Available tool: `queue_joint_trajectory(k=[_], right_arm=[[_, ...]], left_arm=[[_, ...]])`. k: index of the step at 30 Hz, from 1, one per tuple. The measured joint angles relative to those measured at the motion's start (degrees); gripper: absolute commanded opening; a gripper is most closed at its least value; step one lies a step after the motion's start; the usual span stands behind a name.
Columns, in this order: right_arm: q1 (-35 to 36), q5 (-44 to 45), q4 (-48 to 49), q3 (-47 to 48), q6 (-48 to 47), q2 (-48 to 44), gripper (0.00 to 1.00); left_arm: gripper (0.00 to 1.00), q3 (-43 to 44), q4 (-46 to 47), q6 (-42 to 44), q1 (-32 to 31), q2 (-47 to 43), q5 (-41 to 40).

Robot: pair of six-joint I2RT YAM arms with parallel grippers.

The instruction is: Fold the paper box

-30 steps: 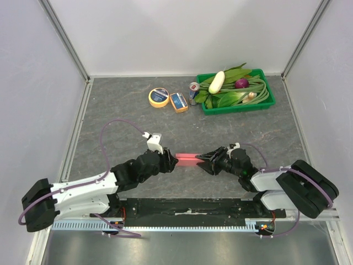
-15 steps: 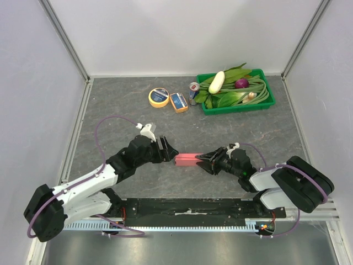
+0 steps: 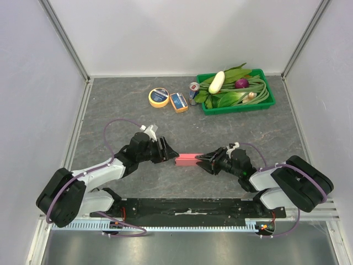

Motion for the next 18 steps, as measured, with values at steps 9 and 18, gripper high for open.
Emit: queue_joint_trajectory(k=[9, 18], right_arm=[[-0.2, -0.4, 0.0, 0.0, -1.0, 0.0, 0.45], [-1.5, -2.1, -5.9, 2.5, -10.8, -1.0, 0.63]], left_arm=[[0.39, -1.4, 6.7, -1.0, 0.0, 2.3, 2.4], [0.32, -4.6, 15.3, -2.5, 0.4, 4.2, 3.0]])
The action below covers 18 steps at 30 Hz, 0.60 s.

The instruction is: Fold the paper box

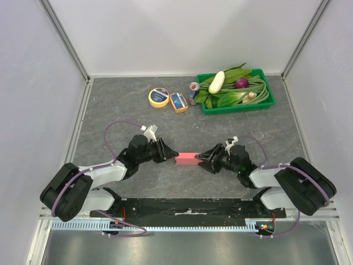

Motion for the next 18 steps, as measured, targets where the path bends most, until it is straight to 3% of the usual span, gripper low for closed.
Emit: queue_joint_trajectory(k=[3, 8, 12, 18], right_arm=[[-0.4, -0.2, -8.4, 2.5, -7.3, -3.5, 0.78], [-2.2, 0.0, -28.9, 7.5, -22.2, -13.5, 0.87], [-8.1, -3.2, -40.6, 12.8, -35.8, -17.6, 0.84], [-13.3, -10.3, -47.9, 17.9, -50.3, -13.7, 0.67]], left_arm=[[0.3, -0.3, 1.6, 0.0, 0.1, 0.7, 0.0], [0.29, -0.2, 4.0, 0.0, 0.1, 2.3, 0.0], [0.27, -0.2, 5.4, 0.0, 0.1, 3.1, 0.0], [0.27, 0.1, 5.7, 0.0, 0.1, 3.6, 0.0]])
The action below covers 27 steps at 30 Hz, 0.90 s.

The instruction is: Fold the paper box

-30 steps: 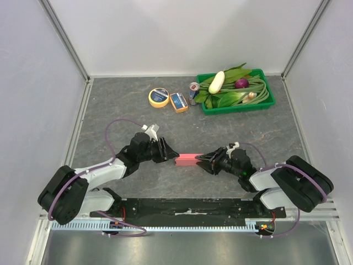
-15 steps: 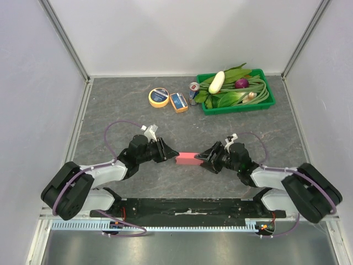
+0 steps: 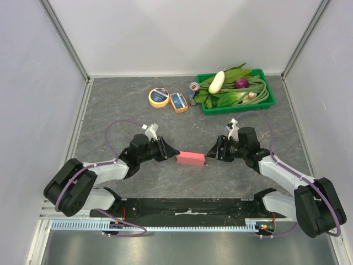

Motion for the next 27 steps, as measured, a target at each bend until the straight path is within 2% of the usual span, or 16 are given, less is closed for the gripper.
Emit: queue_joint_trajectory(k=[1, 5, 12, 23, 26, 27], right_arm=[[-0.4, -1.1, -0.8, 0.1, -1.7, 0.1, 0.63], [-1.4, -5.2, -1.3, 0.1, -4.7, -0.7, 0.64], [-1.5, -11.0, 4.5, -1.7, -2.6, -1.4, 0.64], [-1.5, -13.6, 13.7, -3.8, 1.8, 4.2, 0.47], [-1.5, -13.5, 14.3, -4.6, 1.8, 4.9, 0.41], [-1.5, -13.5, 14.3, -4.7, 1.7, 5.1, 0.36]], left_arm=[[0.27, 0.0, 0.0, 0.0, 0.0, 0.0, 0.0], [0.26, 0.1, -0.2, 0.0, 0.0, -0.1, 0.0], [0.25, 0.1, -0.5, 0.0, 0.0, -0.2, 0.0], [0.22, 0.1, -0.9, 0.0, 0.0, -0.5, 0.0], [0.21, 0.1, -0.9, 0.0, 0.0, -0.6, 0.0], [0.2, 0.1, -0.9, 0.0, 0.0, -0.5, 0.0]])
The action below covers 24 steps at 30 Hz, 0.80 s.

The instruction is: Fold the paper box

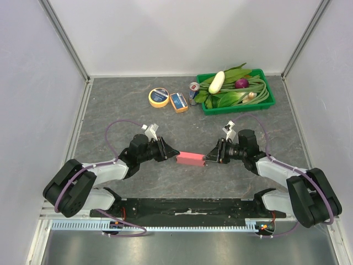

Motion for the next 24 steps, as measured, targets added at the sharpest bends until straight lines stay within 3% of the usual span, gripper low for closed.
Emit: queue_joint_trajectory(k=[2, 3, 5, 10, 19, 22, 24], right_arm=[[0.0, -0.1, 0.5, -0.1, 0.0, 0.4, 0.28], [0.0, 0.0, 0.8, -0.1, -0.3, 0.6, 0.16], [-0.1, -0.3, 1.5, -0.3, -0.5, 1.3, 0.07], [-0.7, -1.6, 4.1, -0.7, -0.3, 2.7, 0.01], [-0.5, -1.5, 3.8, -0.9, -0.6, 1.9, 0.08], [-0.2, -1.6, 2.7, -1.6, -0.4, 0.3, 0.17], [0.0, -1.9, 1.8, -2.3, -0.2, -1.1, 0.28]], left_arm=[[0.19, 0.0, 0.0, 0.0, 0.0, 0.0, 0.0], [0.18, 0.0, 0.0, 0.0, 0.0, 0.0, 0.0], [0.17, 0.0, 0.0, 0.0, 0.0, 0.0, -0.1], [0.11, -0.1, 0.0, 0.0, 0.1, 0.0, -0.3], [0.1, -1.4, -4.7, 0.3, -0.4, -5.3, -1.5], [0.11, -2.4, -9.5, 0.6, -1.2, -10.2, -1.9], [0.12, -3.1, -12.9, 0.8, -1.3, -13.5, -2.1]])
